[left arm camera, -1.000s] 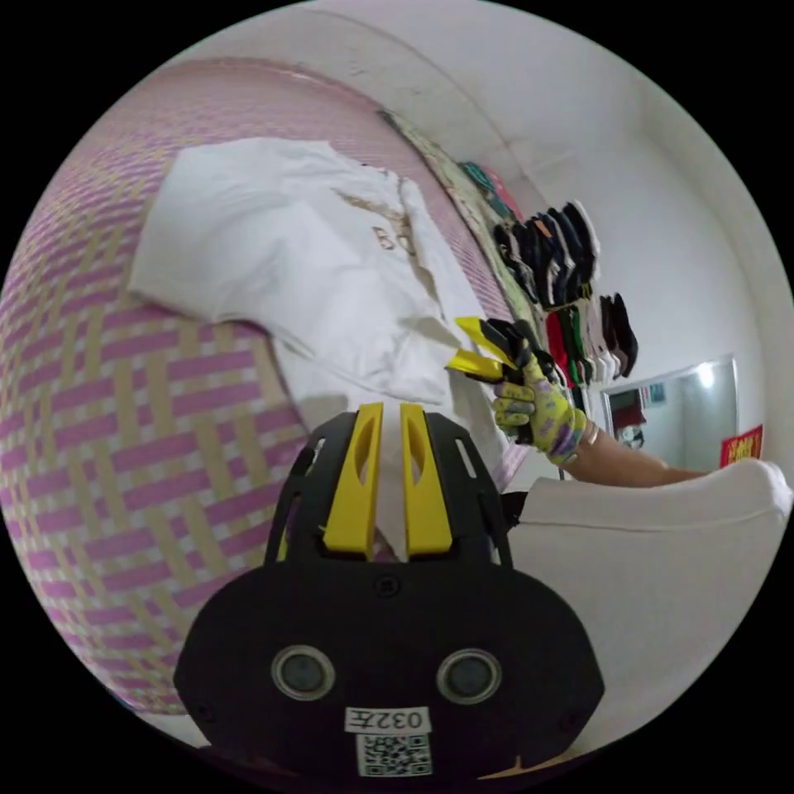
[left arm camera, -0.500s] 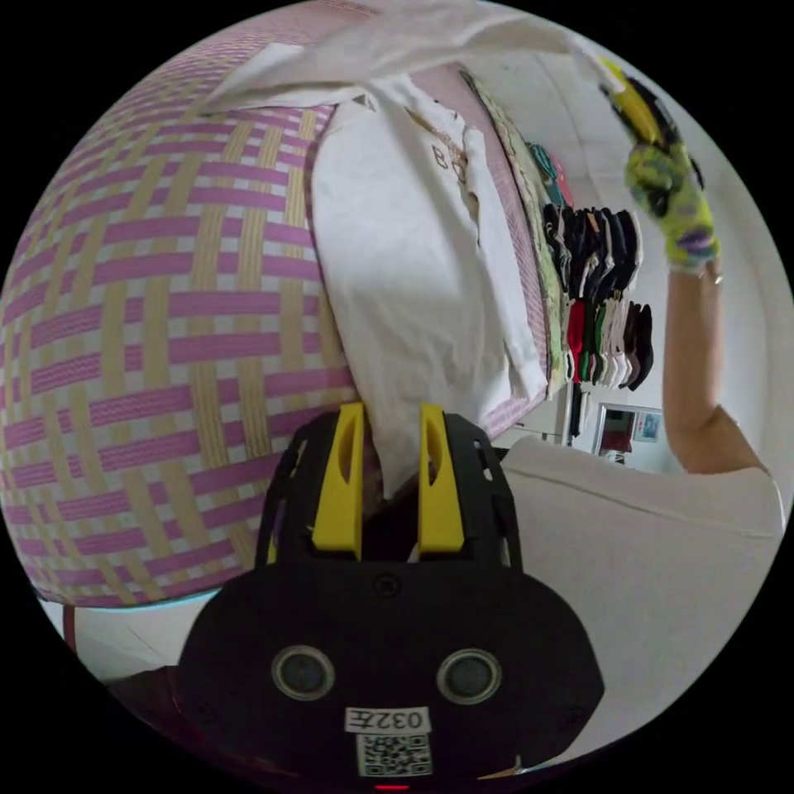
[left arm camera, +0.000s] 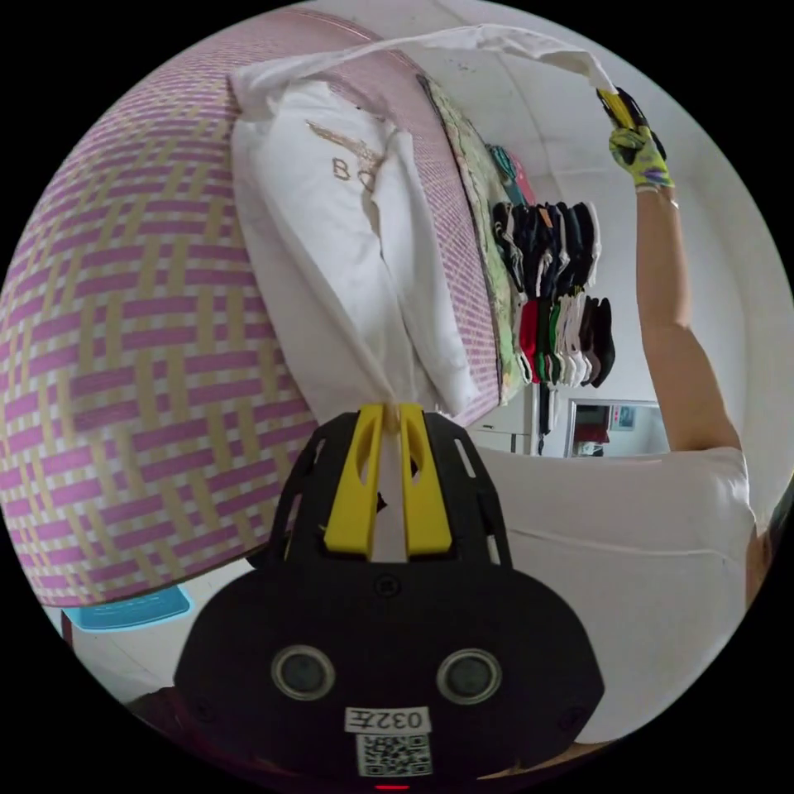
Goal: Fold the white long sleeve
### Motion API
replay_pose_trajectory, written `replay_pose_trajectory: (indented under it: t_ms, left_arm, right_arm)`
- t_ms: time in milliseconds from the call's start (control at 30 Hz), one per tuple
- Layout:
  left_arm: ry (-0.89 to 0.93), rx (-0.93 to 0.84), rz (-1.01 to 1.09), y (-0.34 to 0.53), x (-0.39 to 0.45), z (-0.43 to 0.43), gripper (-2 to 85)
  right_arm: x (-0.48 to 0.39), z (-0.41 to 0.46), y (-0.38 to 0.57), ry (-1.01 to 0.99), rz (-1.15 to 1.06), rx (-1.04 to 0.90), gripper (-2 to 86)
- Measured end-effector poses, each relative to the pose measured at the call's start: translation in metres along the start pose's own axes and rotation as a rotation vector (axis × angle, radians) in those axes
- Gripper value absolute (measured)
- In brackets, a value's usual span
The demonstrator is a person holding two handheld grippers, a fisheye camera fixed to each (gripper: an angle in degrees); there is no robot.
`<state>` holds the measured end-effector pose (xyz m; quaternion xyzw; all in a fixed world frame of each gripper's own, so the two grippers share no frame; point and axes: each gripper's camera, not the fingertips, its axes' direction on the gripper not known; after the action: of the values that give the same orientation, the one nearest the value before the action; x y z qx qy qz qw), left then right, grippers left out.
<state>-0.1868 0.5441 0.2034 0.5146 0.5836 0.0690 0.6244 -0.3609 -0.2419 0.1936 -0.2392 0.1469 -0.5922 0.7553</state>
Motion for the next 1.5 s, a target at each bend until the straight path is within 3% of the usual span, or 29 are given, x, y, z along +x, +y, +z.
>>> replay_pose_trajectory:
  t_ms: [67,267,400,767,1000,1167,1300,1500]
  left_arm:
    - [-0.036,-0.059,0.002,-0.019,0.01,0.036,-0.6]
    - [-0.039,-0.199,-0.045,-0.031,-0.021,0.113,-1.5]
    - [0.031,-0.185,-0.069,-0.021,-0.038,0.108,-1.6]
    - [0.137,-0.195,-0.084,0.007,-0.08,0.147,-1.1]
    - [0.213,-0.189,-0.055,0.03,-0.105,0.167,3.3]
    - [0.192,-0.128,0.077,0.055,-0.101,0.139,2.1]
    - [0.22,0.004,0.016,0.076,-0.139,0.096,1.8]
    - [0.37,0.231,-0.054,0.087,-0.224,0.024,2.1]
  right_arm:
    - [0.045,-0.046,0.006,0.076,0.067,0.042,-0.7]
    - [0.16,-0.067,0.033,0.167,0.282,0.032,-0.8]
    - [0.162,-0.065,0.01,0.12,0.248,0.038,-0.7]
    - [0.009,-0.069,-0.154,0.325,-0.128,0.001,-0.6]
    - [-0.064,-0.003,-0.206,0.251,-0.24,-0.196,-0.6]
    - [-0.156,0.035,-0.182,0.123,-0.434,-0.268,-0.6]
    - [-0.209,0.035,-0.141,0.069,-0.541,-0.297,-0.6]
    - [-0.293,0.069,0.0,0.059,-0.758,-0.44,-0.6]
